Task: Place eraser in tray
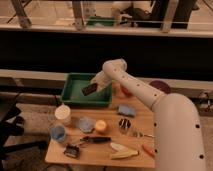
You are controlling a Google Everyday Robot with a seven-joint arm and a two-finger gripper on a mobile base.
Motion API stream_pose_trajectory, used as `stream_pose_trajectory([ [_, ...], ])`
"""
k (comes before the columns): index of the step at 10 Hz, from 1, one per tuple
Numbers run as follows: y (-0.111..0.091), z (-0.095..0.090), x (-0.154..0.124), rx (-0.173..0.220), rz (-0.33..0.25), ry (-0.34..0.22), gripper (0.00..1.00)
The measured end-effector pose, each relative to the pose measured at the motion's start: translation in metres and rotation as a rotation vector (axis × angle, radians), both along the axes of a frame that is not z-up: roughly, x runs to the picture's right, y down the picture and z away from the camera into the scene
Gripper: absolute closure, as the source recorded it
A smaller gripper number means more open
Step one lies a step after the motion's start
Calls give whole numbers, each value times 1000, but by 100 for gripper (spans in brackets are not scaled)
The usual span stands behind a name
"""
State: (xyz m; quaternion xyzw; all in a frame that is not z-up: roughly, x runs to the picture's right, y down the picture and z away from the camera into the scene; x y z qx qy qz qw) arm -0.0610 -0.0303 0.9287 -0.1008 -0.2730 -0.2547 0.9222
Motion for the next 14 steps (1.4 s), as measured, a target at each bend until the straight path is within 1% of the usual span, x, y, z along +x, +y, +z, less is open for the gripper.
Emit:
stream_pose_trajectory([
  [2,-7,6,-8,18,-10,-18,98],
  [5,-17,15,-20,27,-16,-43,98],
  [8,-22,21,-33,32,-22,-63,98],
  [11,-23,29,-37,33,-23,-68,98],
  [14,-24,35,-38,37,-27,-60,98],
])
